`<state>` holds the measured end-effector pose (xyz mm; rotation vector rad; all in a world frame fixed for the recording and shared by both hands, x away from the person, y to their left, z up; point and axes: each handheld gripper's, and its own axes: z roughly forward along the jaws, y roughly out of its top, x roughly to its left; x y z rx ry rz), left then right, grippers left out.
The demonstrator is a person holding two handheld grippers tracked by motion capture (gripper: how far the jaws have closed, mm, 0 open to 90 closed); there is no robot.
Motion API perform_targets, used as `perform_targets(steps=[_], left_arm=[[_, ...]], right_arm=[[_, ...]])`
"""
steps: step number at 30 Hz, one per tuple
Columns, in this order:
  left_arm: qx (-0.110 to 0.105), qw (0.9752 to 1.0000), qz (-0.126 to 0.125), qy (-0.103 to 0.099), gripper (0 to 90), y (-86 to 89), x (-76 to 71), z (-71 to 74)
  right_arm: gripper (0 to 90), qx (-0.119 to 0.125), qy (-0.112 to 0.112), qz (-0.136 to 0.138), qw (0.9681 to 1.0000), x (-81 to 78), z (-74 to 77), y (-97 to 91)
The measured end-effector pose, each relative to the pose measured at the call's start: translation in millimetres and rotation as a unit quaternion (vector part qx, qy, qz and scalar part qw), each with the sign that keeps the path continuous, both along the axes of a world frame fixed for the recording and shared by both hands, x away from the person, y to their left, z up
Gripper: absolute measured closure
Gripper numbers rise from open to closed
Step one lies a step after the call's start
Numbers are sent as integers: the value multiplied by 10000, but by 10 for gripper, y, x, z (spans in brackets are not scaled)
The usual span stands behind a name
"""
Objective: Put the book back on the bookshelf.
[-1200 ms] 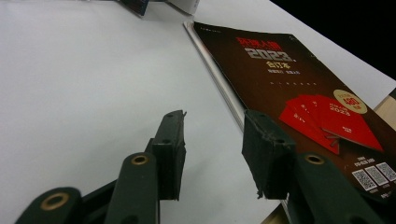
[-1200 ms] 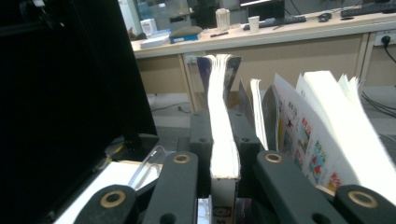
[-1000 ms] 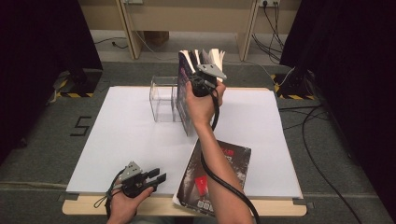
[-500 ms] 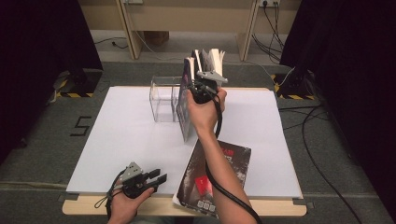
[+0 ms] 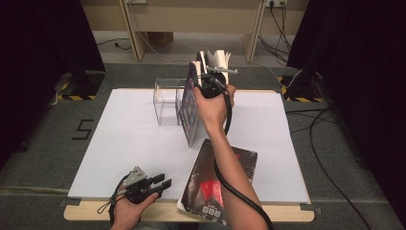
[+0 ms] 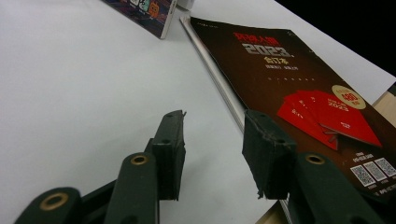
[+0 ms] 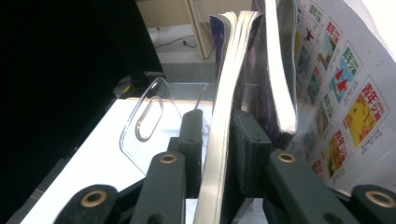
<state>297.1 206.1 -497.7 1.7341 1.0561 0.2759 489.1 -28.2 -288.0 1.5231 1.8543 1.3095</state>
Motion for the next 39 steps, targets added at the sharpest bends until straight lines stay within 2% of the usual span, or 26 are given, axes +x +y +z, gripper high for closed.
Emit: perform_targets(steps=[6,10,14,18,20,25,34,35,39], left_arm=[[27,10000,-10,4,577,0,4,-3],[18,10000,-13,4,578,-4,2,-4],[10,10000,-5,7,578,1,6,-8],[2,10000,-11,10,578,1,9,-11],[7,10000,-12,0,579,6,5,-8],[-5,10000,-15,-12,579,8,12,-6],[-37,10000,-29,0,580,14,13,-12],[-43,10000,-32,0,580,14,11,-11],[-35,10000,-59,17,579,5,11,-17]], right_arm=[[828,-179,143,-136,9996,26,11,7],[832,-140,202,-117,9996,35,24,6],[834,36,2,-89,10000,15,35,-2],[834,-35,-259,-122,9996,15,115,41],[834,12,-437,-205,9988,38,140,49],[834,-21,-770,-383,9963,111,135,101],[833,-387,-874,-595,9936,216,-82,294],[833,-373,-941,-615,9930,219,-90,307],[831,-447,-895,-623,9930,251,-73,347]])
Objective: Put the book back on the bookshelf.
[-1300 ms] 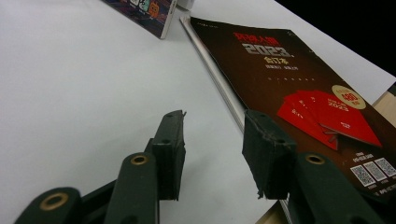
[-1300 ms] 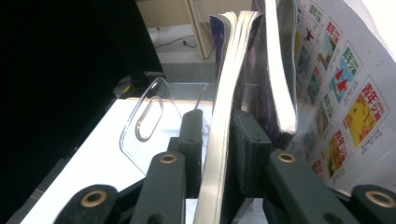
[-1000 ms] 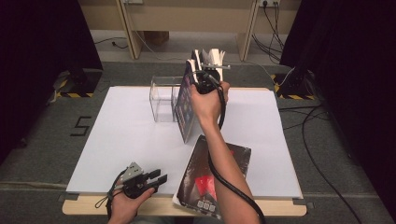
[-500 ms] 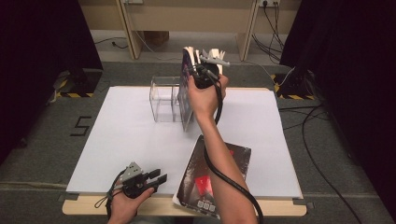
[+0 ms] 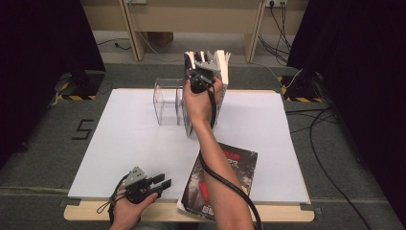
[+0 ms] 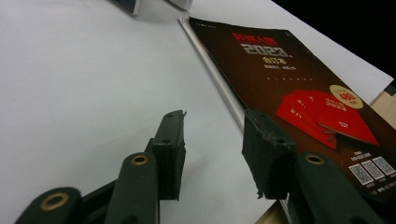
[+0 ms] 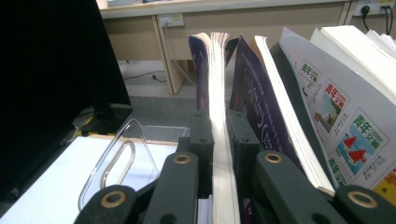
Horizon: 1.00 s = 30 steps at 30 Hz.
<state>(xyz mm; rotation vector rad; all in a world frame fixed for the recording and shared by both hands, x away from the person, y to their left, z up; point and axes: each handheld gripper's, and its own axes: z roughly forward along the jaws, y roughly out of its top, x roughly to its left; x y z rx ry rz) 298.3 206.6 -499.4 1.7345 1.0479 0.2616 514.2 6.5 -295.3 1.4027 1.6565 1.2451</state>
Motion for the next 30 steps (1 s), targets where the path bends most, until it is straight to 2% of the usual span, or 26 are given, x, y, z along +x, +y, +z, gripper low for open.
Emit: perform_targets(steps=[2,4,7,11,12,13,15,16,17,18,19,20,23,24,30], left_arm=[[15,10000,-24,-1,579,-7,0,-2],[21,10000,-30,-5,579,-8,-2,-2],[17,10000,-12,-15,579,-5,-4,1],[24,10000,-22,-7,578,-14,-3,-5],[27,10000,-36,-8,579,-24,-7,-7],[27,10000,-36,-8,578,-24,-7,-7],[43,10000,-37,-10,578,-26,-9,-7],[43,10000,-37,-10,578,-26,-9,-7],[44,10000,-36,-9,578,-26,-9,-8],[47,10000,-35,-10,578,-26,-8,-8],[47,10000,-40,-10,577,-28,-10,-5],[47,10000,-40,-10,577,-28,-10,-5],[45,10000,-56,-10,577,-35,-12,-9],[50,10000,-60,-4,577,-40,-13,-11],[42,10000,-59,-16,577,-47,-22,-8]], right_arm=[[827,-164,-40,-39,9998,8,-15,28],[825,-230,-79,-42,9997,7,-22,43],[800,-380,-86,63,9992,-3,-21,53],[754,-380,-9,81,9992,-39,5,18],[719,-229,107,164,9995,-56,17,-26],[719,-229,107,164,9995,-56,17,-26],[679,-71,211,155,9996,-105,27,-99],[668,88,282,197,9994,-127,27,-138],[668,88,282,197,9994,-127,27,-138],[666,220,335,241,9989,-143,30,-175],[643,639,538,356,9959,-177,41,-264],[646,869,597,346,9938,-206,57,-314],[644,925,602,352,9933,-264,93,-383],[650,1012,603,436,9921,-309,106,-432],[682,960,700,448,9919,-382,81,-546]])
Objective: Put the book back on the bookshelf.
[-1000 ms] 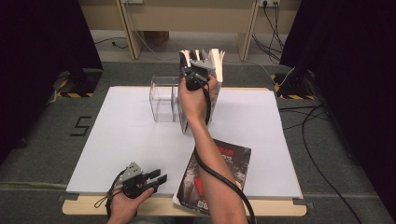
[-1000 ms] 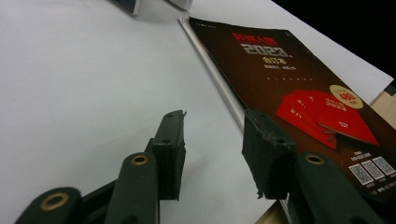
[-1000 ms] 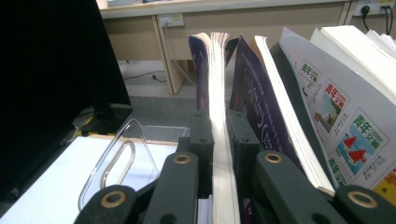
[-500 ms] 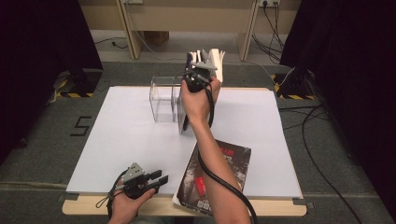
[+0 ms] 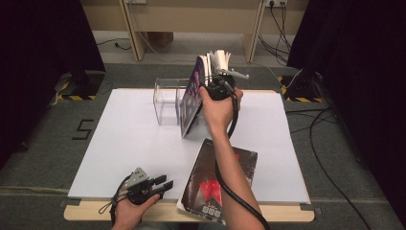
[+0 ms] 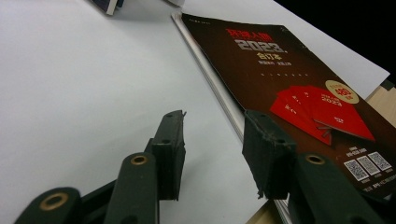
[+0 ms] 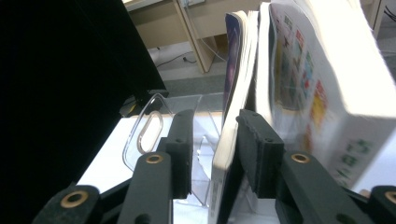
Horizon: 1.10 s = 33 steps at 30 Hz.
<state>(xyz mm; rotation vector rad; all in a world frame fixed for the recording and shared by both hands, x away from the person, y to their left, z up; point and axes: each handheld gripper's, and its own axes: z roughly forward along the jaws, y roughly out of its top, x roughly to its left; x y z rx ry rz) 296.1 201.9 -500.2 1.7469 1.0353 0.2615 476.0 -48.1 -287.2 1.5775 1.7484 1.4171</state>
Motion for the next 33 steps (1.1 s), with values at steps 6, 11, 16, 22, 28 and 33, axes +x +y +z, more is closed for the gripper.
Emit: perform_targets(steps=[6,11,16,22,28,33], left_arm=[[14,10000,-15,5,577,-3,3,-4],[12,10000,-18,-2,577,-6,-3,-2],[6,10000,-3,4,577,1,0,-1],[17,10000,-11,-10,577,5,-1,4],[2,10000,-13,-25,577,12,1,10],[2,10000,-22,-34,577,14,0,15]], right_arm=[[733,-139,61,17,9999,-102,-29,-69],[754,-190,190,61,9996,-113,-118,-69],[801,-257,244,93,9993,-100,-181,-17],[789,-289,276,92,9992,-86,-203,39],[746,-272,340,118,9990,-5,-164,96],[708,-194,310,104,9993,62,-87,128]])
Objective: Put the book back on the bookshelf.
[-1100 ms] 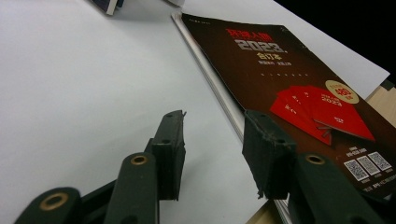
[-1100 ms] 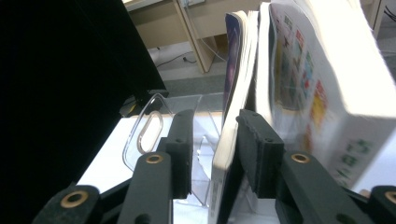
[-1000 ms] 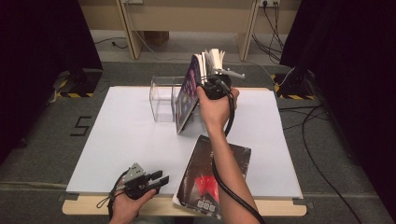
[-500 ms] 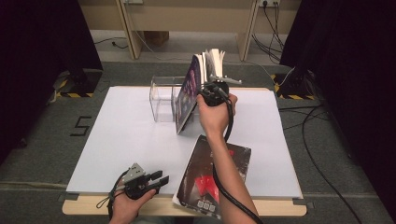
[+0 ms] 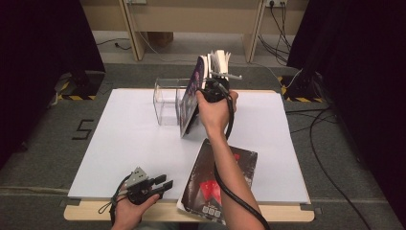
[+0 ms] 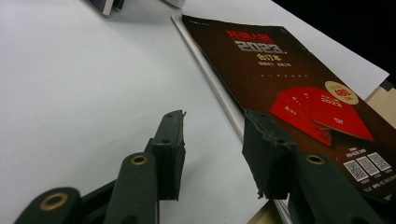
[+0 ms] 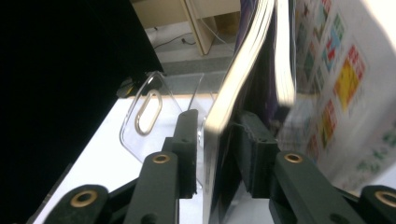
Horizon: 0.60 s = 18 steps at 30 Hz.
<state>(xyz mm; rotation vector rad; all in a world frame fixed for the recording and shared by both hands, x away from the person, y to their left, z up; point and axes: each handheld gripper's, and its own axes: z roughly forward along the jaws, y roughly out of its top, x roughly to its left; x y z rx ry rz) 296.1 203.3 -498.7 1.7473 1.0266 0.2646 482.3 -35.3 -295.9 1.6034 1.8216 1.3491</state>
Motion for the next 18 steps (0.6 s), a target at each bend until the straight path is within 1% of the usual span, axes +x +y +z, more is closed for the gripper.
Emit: perform_targets(steps=[1,2,3,6,8,9,10,11,13,14,15,18], left_arm=[[9,10000,1,-6,576,1,-1,2],[8,10000,2,-6,576,1,-1,2],[-8,10000,8,-3,576,-1,1,1],[-5,10000,1,-7,576,-2,0,2],[-4,10000,-4,-4,576,-1,0,2],[-9,10000,-5,-1,576,-2,1,0],[-11,10000,-6,1,576,-2,1,0],[-6,10000,-4,-3,576,-1,1,1],[-7,10000,-7,-7,576,2,0,5],[-7,10000,-7,-7,576,2,0,5],[-17,10000,6,-12,576,3,-2,8],[-8,10000,4,-18,576,5,-2,9]], right_arm=[[706,20,44,2,10000,47,34,17],[706,20,44,2,10000,47,34,17],[710,-29,89,2,10000,86,36,49],[708,-21,124,-5,9999,120,34,75],[714,-69,141,-49,9999,141,53,98],[723,-182,200,-121,9996,156,80,118],[723,-182,200,-121,9996,156,80,118],[723,-215,281,-205,9992,165,101,134],[707,-144,351,-191,9991,174,110,148],[707,-144,351,-191,9991,174,110,148],[693,-149,343,-253,9990,188,104,156],[695,-162,396,-230,9988,215,77,155]])
